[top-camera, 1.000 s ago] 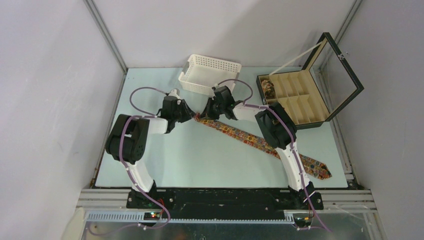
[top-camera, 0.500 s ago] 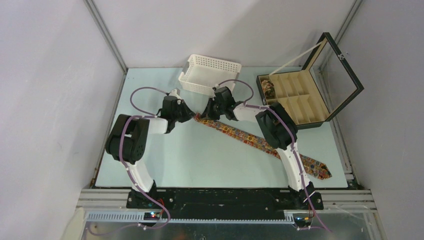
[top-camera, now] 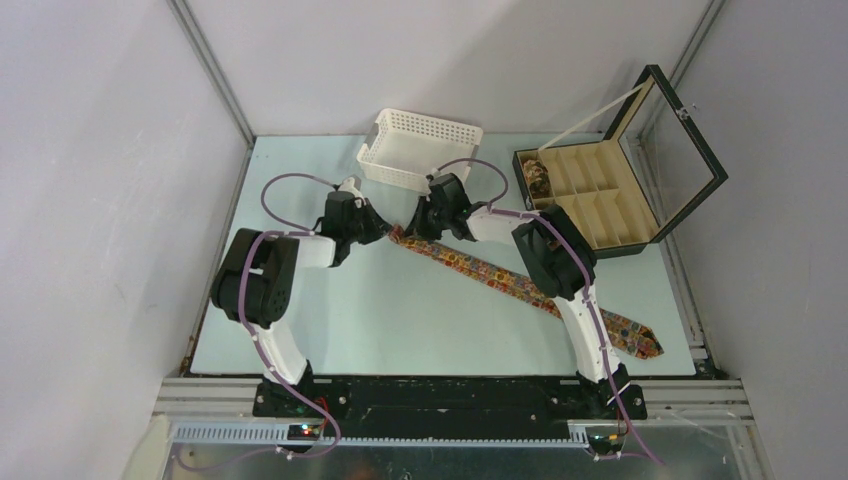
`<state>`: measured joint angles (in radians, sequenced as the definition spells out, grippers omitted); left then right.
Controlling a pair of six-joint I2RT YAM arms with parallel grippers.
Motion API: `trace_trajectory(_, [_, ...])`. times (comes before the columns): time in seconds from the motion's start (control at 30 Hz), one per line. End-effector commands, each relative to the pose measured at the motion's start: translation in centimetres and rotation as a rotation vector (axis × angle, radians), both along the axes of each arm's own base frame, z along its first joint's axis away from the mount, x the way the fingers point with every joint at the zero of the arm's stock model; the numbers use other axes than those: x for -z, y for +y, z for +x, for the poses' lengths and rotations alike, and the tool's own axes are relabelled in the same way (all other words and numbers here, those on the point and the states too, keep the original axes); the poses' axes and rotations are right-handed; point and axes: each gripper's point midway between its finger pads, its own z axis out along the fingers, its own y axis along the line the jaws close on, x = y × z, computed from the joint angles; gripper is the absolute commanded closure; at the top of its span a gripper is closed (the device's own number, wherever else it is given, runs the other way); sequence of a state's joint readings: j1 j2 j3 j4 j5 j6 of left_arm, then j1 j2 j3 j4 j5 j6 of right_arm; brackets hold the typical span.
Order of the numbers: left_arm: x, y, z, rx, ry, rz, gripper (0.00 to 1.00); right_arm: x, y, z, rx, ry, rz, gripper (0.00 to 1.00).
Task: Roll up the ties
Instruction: Roll the tie at the center of the board.
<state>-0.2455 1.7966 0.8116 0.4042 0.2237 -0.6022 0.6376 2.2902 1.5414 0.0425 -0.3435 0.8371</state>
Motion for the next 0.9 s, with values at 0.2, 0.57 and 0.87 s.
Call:
trace_trajectory(0.2, [-3.1,-1.6,0.2,0.055,-0.088,-0.043,0.94,-2.8,-0.1,0.5,0.007,-0.064,-0.006,1.0])
trace_trajectory(0.57, [-3.9,-2.7,-0.2,0.101,-0.119,-0.055,0.95,-2.9,-0.2,0.5,0.011,-0.074,-0.024,1.0])
trace_trajectory(0.87, [-4.4,-3.5,-0.6,0.145,-0.142,-0.036,0.95,-3.1,-1.0,0.3,0.03,-0.071,-0.057,1.0])
